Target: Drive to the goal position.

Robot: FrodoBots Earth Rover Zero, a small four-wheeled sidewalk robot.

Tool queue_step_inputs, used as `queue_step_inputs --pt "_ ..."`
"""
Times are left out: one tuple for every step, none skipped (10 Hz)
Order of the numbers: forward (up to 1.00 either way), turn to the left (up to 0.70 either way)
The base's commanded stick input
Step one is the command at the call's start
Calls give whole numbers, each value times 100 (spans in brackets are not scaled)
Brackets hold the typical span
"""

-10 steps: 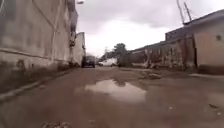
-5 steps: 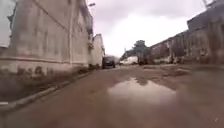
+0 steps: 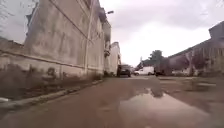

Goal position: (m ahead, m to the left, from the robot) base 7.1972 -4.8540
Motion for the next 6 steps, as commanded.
queue_step_inputs --pt "0 85" --pt "0 85" --pt "0 85" --pt "0 85" --pt "0 85" --pt "0 36"
